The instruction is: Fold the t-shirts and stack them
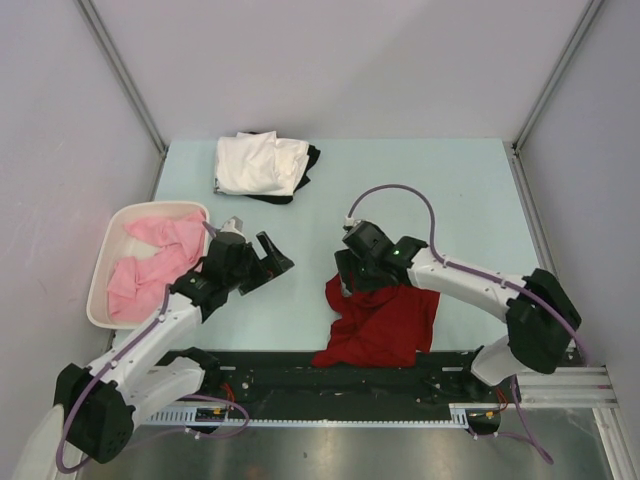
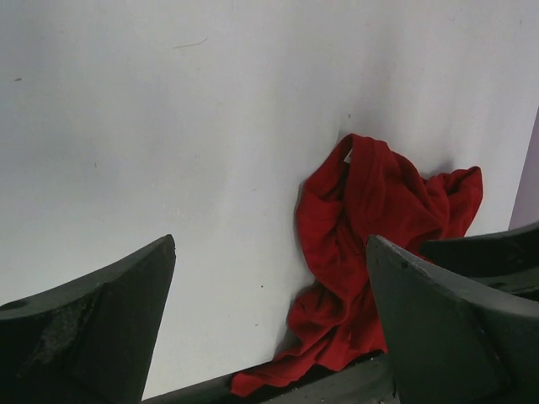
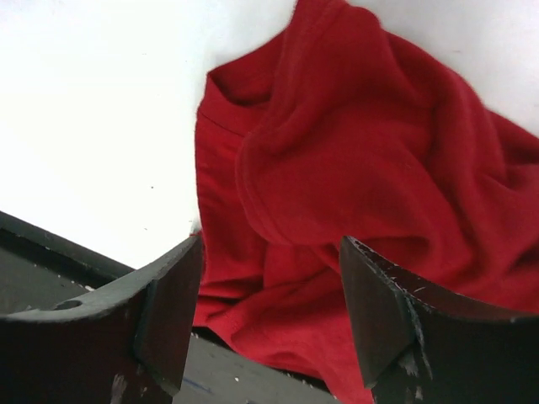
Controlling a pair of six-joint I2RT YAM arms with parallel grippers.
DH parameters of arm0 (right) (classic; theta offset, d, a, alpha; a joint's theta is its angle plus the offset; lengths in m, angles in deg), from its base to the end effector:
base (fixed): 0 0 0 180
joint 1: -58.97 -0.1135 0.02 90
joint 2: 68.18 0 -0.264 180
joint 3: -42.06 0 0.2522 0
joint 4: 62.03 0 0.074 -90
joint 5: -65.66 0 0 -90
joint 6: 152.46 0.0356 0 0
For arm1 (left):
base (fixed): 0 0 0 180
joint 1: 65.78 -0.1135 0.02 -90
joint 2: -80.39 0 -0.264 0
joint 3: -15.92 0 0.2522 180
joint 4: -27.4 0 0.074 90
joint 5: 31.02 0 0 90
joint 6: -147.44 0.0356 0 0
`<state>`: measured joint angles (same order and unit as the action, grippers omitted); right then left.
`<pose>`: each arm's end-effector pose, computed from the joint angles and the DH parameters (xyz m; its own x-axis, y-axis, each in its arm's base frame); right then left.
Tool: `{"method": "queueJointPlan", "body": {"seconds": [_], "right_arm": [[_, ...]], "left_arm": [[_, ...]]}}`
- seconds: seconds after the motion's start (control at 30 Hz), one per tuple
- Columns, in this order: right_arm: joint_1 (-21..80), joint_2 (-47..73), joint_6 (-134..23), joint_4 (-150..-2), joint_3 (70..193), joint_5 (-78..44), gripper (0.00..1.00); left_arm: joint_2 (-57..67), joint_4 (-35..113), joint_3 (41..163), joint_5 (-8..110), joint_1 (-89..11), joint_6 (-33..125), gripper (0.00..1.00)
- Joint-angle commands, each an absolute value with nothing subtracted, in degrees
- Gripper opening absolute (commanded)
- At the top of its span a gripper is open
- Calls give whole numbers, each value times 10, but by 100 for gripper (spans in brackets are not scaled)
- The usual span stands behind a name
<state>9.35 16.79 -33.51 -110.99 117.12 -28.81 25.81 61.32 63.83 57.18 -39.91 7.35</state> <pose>0.1977 0.2282 0.2394 -0.8402 -0.2431 -0.4847 -0.3733 0.9077 0.1919 0.1801 -0.0886 0.2280 -0.7266 -0.4997 -0.4715 -0.1555 0.7881 -0.5956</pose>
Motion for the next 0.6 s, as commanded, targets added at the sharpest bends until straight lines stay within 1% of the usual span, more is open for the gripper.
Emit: {"method": "queueJointPlan", "body": {"seconds": [0.0,0.2,0.27,0.3,0.33,0.37,0.43,0.57], "right_arm": [[86,211,-333,-1049,1175,-270,69],[83,266,-332,-1019,1175,-269,69],[83,281,-332,-1015,1175,-279,61],[83,287,-333,-1015,1175,-293,55],[83,291,-333,-1012,1175,-301,34],[84,298,-335,-1013,1175,-307,22],[86,303,-334,-1017,1175,-325,0],[84,283,-334,-1016,1176,-351,0]], "left_arm": [[277,605,641,588,-398,72,100],[277,598,632,588,-400,74,100],[278,593,627,588,-402,76,100],[278,594,626,588,-402,77,100],[280,594,626,587,-403,79,100],[281,594,626,588,-405,80,99],[287,596,623,588,-406,84,100],[298,598,616,586,-416,87,100]]}}
